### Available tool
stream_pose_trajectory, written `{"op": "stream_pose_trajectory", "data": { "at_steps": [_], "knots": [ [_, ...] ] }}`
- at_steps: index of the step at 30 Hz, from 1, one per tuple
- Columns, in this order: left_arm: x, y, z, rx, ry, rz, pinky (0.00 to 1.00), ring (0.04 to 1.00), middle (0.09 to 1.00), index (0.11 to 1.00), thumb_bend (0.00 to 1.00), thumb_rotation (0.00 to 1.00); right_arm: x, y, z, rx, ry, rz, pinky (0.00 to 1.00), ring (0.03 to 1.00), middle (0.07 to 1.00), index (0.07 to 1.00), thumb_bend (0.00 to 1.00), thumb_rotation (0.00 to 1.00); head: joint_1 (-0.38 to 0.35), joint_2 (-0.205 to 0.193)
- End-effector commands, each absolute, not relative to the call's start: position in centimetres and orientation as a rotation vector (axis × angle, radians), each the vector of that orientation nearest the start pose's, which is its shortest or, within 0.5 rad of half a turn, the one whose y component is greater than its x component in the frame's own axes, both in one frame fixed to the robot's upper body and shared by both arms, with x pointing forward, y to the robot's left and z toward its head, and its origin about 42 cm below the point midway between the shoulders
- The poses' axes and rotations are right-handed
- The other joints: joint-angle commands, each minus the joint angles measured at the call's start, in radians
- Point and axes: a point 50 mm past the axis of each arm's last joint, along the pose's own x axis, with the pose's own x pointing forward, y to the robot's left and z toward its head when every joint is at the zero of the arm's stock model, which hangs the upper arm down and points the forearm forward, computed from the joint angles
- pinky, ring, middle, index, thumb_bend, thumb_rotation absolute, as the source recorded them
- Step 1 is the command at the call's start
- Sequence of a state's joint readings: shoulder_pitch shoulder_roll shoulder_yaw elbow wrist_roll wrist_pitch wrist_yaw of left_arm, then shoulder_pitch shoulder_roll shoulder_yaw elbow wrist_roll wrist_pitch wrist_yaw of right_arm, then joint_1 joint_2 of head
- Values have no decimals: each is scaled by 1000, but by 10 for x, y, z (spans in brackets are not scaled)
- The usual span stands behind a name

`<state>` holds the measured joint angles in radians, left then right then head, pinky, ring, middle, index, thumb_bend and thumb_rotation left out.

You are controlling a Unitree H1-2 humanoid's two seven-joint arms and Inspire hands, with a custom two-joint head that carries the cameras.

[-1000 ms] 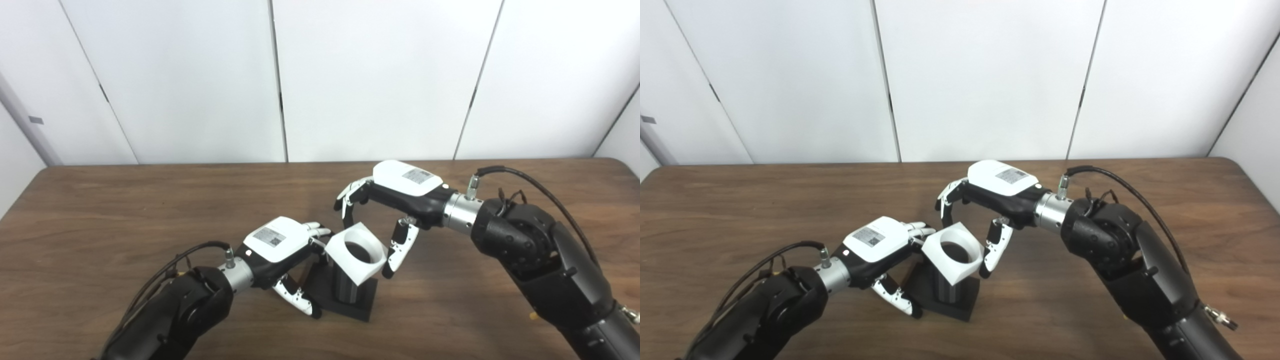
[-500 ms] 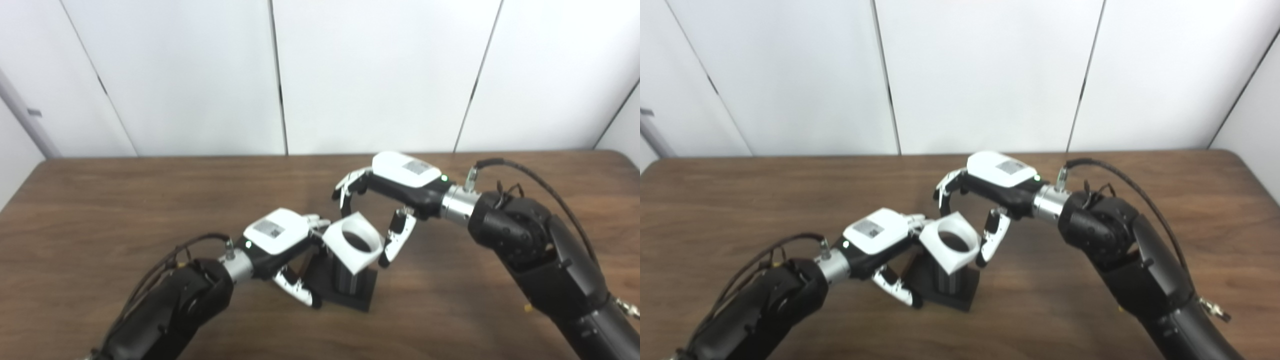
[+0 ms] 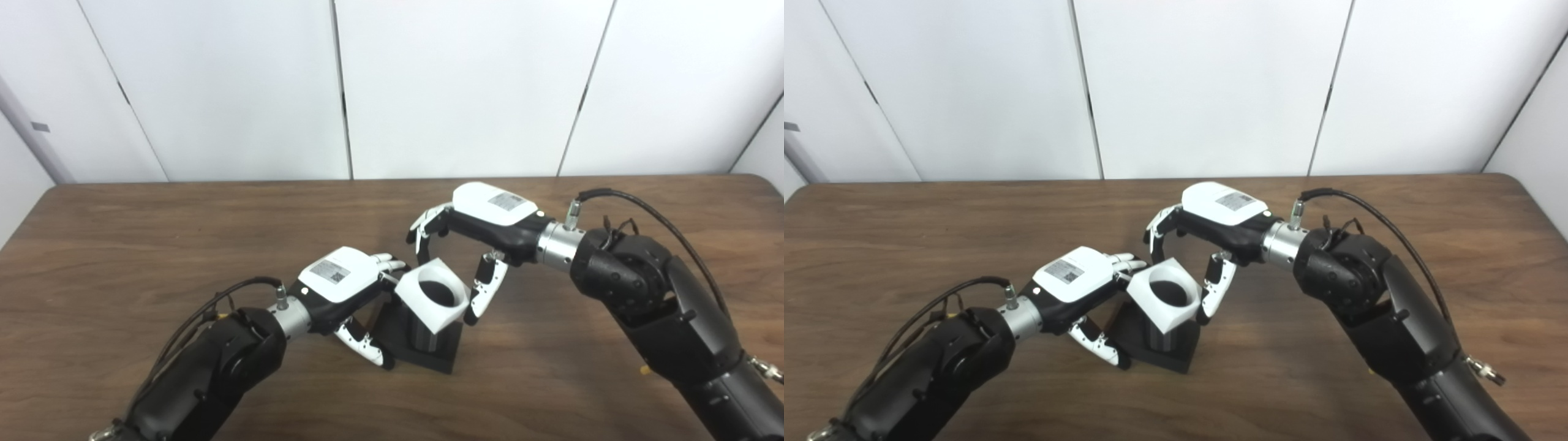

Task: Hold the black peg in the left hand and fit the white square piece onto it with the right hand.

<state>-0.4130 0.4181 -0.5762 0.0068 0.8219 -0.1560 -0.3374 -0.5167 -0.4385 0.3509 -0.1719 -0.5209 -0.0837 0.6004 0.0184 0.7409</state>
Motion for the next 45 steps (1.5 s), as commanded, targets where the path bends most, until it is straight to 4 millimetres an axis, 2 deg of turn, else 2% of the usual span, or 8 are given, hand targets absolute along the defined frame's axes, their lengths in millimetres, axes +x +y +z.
{"op": "stream_pose_trajectory", "data": {
  "at_steps": [1,15,25,33,39,40,41,45],
  "knots": [
    [341,159,142,1464,-353,-940,855,934,920,491,520,80,382,-189,292,-1251,-556,791,646,753,741,479,518,133,2,2],
    [341,157,142,1462,-353,-942,854,924,915,491,520,80,383,-186,290,-1299,-562,846,661,751,735,478,521,133,4,7],
    [339,156,142,1456,-368,-936,841,912,912,491,520,79,379,-173,290,-1288,-573,880,671,751,727,479,521,134,2,15],
    [341,154,142,1460,-350,-944,855,919,920,491,520,80,375,-161,298,-1281,-603,884,675,752,734,479,520,135,6,15],
    [341,154,142,1458,-353,-942,853,927,921,491,520,81,374,-160,296,-1340,-521,932,670,759,758,488,519,139,4,17],
    [342,155,143,1457,-352,-944,853,933,921,491,520,81,375,-161,295,-1352,-493,941,660,767,777,580,678,173,4,17],
    [342,155,143,1456,-352,-945,853,936,922,491,520,80,376,-162,295,-1359,-474,946,656,778,793,647,780,207,4,17],
    [342,155,144,1453,-349,-939,855,931,917,491,520,80,378,-167,295,-1390,-402,967,657,805,831,774,938,268,2,18]
  ]
}}
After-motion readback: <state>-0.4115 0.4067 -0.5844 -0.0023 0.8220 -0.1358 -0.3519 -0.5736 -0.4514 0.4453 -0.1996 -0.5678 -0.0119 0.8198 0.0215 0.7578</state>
